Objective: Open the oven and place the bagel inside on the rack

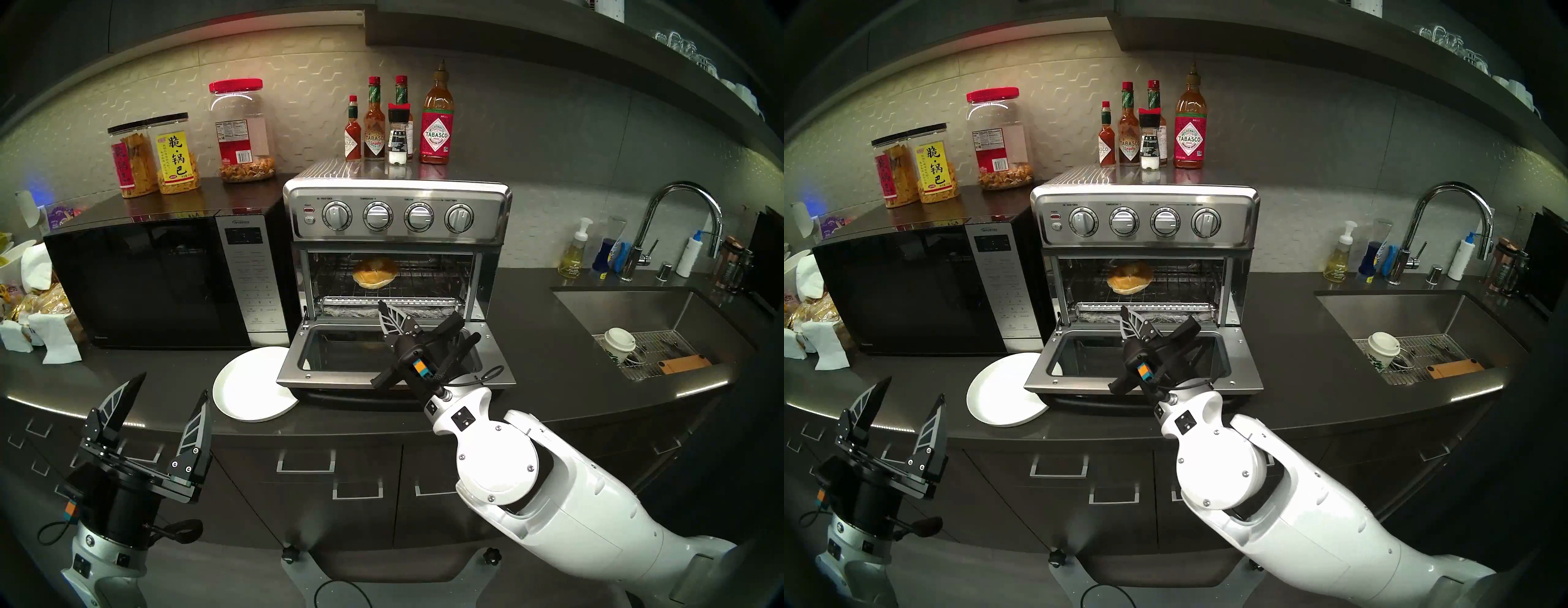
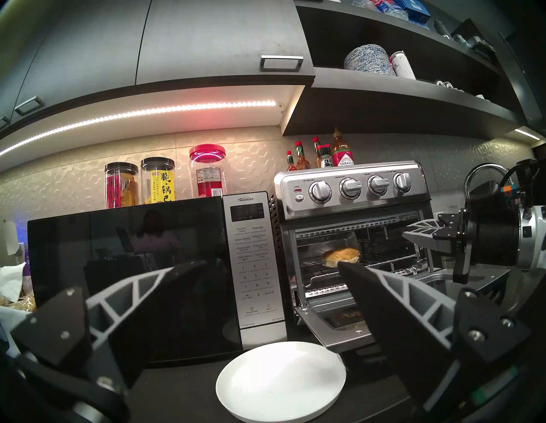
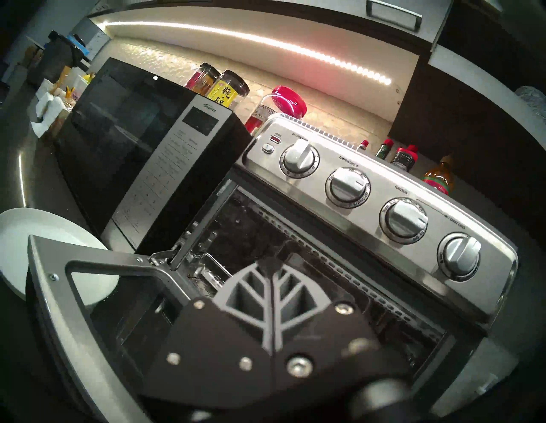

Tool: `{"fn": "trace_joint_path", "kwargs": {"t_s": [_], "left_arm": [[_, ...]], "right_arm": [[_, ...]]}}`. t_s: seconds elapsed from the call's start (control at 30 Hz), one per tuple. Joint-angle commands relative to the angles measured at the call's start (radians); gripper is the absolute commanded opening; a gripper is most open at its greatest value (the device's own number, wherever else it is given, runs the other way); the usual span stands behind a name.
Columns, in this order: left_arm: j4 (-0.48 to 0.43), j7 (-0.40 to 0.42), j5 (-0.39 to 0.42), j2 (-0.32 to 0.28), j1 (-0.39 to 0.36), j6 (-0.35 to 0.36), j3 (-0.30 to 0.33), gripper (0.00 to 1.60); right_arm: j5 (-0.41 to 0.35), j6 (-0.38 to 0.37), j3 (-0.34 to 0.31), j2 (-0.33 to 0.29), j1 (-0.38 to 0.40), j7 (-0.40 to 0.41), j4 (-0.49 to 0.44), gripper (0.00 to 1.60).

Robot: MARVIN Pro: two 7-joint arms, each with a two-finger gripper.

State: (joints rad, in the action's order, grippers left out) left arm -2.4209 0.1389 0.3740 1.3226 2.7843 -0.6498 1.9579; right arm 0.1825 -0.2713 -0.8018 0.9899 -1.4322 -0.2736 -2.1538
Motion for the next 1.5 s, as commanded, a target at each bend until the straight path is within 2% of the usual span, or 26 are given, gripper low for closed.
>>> {"fn": "trace_joint_path", "kwargs": {"t_s": [0.0, 0.13, 0.23, 0.57, 0.83, 1.07, 1.47], "left_arm": [[-0.023, -0.002, 0.0, 0.002, 0.0, 0.0, 0.001, 1.6], [-0.023, -0.002, 0.0, 0.003, 0.001, 0.002, 0.002, 1.6], [-0.023, -0.002, 0.0, 0.004, 0.002, 0.004, 0.002, 1.6], [-0.023, -0.001, 0.0, 0.006, 0.002, 0.006, 0.002, 1.6], [-0.023, -0.001, -0.001, 0.008, 0.002, 0.007, 0.003, 1.6], [-0.023, 0.0, 0.0, 0.008, 0.002, 0.007, 0.003, 1.6], [-0.023, 0.002, 0.0, 0.009, 0.001, 0.007, 0.003, 1.6]], "right_arm": [[0.006, -0.016, -0.002, -0.081, -0.076, -0.009, -0.119, 0.0], [0.017, -0.058, 0.009, -0.121, -0.127, -0.01, -0.176, 0.0], [0.031, -0.074, 0.021, -0.132, -0.143, -0.014, -0.186, 0.0], [0.09, -0.061, 0.074, -0.18, -0.186, -0.041, -0.169, 0.0], [0.105, -0.053, 0.086, -0.177, -0.184, -0.049, -0.139, 0.0], [0.121, -0.035, 0.1, -0.134, -0.152, -0.046, -0.057, 0.0], [0.126, -0.025, 0.111, -0.092, -0.117, -0.038, 0.012, 0.0]]}}
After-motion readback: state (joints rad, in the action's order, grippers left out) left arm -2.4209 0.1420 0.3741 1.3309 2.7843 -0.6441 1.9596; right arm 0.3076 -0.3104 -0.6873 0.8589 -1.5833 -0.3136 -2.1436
